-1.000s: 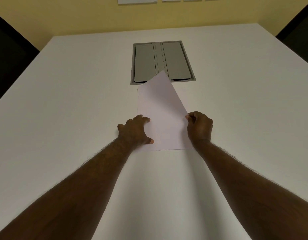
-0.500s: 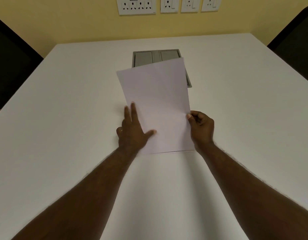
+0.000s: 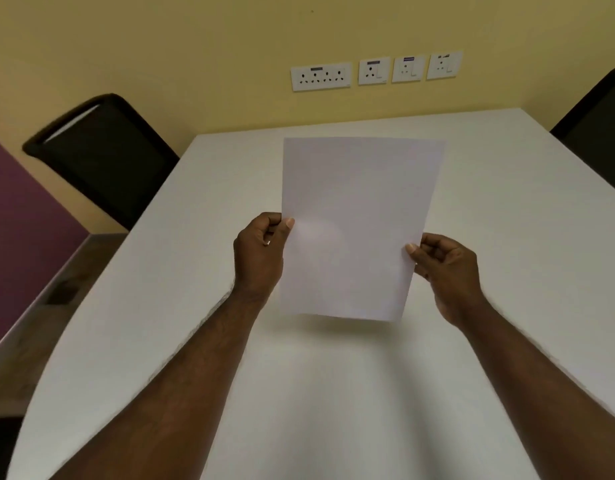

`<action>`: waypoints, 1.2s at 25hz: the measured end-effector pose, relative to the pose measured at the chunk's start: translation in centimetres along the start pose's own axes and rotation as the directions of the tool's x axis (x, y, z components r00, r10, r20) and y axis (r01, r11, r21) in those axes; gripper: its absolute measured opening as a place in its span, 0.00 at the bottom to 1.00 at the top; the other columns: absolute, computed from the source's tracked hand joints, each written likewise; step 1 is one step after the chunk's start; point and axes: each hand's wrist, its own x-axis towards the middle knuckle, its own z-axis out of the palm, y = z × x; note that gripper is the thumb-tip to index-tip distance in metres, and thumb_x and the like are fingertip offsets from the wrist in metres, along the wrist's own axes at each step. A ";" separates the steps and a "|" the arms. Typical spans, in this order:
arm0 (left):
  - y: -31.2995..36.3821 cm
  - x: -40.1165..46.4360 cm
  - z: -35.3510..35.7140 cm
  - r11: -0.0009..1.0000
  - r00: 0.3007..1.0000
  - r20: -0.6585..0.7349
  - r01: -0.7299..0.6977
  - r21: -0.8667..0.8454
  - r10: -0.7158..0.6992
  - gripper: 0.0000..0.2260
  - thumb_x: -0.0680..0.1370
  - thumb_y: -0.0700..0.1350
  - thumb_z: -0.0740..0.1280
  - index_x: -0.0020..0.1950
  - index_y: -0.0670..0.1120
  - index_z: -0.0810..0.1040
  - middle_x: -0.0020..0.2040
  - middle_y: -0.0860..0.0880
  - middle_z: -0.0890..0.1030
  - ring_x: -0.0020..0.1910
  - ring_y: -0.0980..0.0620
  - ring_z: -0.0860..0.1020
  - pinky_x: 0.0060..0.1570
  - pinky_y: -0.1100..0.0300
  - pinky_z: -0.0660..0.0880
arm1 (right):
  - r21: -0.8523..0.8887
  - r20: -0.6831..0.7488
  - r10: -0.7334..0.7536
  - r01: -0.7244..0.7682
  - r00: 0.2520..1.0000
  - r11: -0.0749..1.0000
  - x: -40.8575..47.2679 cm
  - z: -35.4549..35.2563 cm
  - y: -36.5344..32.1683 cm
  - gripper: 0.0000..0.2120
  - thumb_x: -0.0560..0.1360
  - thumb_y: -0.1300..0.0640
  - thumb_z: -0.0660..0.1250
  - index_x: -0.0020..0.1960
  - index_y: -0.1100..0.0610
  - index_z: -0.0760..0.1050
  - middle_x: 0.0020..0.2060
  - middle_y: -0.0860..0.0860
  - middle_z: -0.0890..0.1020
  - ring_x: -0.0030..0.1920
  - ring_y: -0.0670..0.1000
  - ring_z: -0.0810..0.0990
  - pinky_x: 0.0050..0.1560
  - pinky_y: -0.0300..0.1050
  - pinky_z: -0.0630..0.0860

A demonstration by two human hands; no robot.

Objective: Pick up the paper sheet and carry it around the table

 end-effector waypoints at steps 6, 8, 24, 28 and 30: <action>4.8 -7.1 -6.4 0.997 0.998 -0.026 0.065 0.034 -0.064 0.08 0.78 0.45 0.67 0.49 0.41 0.81 0.46 0.41 0.84 0.46 0.40 0.81 0.52 0.43 0.78 | -0.244 0.142 -0.021 0.056 0.990 0.968 -6.7 1.3 -4.5 0.05 0.74 0.61 0.71 0.50 0.59 0.81 0.44 0.55 0.85 0.39 0.46 0.82 0.38 0.39 0.79; 5.3 -9.3 -8.6 0.993 0.997 -0.030 0.077 0.089 -0.074 0.06 0.77 0.44 0.68 0.48 0.41 0.81 0.44 0.42 0.84 0.41 0.48 0.80 0.50 0.48 0.78 | -0.283 0.188 -0.029 0.083 0.982 0.956 -9.2 2.0 -4.8 0.04 0.74 0.61 0.71 0.48 0.58 0.81 0.43 0.58 0.85 0.36 0.44 0.80 0.35 0.36 0.77; 0.3 -13.4 -25.4 0.974 0.992 0.097 0.056 0.220 -0.079 0.11 0.77 0.44 0.69 0.55 0.42 0.73 0.37 0.61 0.80 0.34 0.57 0.74 0.37 0.65 0.69 | -0.587 0.159 -0.116 0.188 0.980 0.787 -25.5 14.9 -0.8 0.22 0.71 0.63 0.73 0.64 0.52 0.76 0.57 0.50 0.79 0.32 0.53 0.79 0.42 0.27 0.71; -2.2 -12.7 -29.2 0.970 0.981 0.182 0.020 0.241 -0.066 0.02 0.77 0.42 0.68 0.49 0.45 0.77 0.41 0.55 0.80 0.38 0.60 0.75 0.39 0.67 0.70 | -0.623 0.102 -0.052 0.104 0.993 0.775 -28.2 18.5 1.5 0.18 0.72 0.62 0.73 0.60 0.55 0.77 0.56 0.46 0.78 0.33 0.53 0.80 0.41 0.31 0.73; -3.7 -12.4 -30.5 0.965 0.967 0.234 0.041 0.258 -0.104 0.04 0.77 0.42 0.67 0.49 0.46 0.81 0.47 0.53 0.82 0.37 0.63 0.74 0.39 0.70 0.70 | -0.625 0.065 -0.027 0.062 0.998 0.778 -29.3 19.7 2.7 0.18 0.72 0.61 0.73 0.60 0.55 0.77 0.55 0.44 0.77 0.33 0.54 0.81 0.40 0.28 0.72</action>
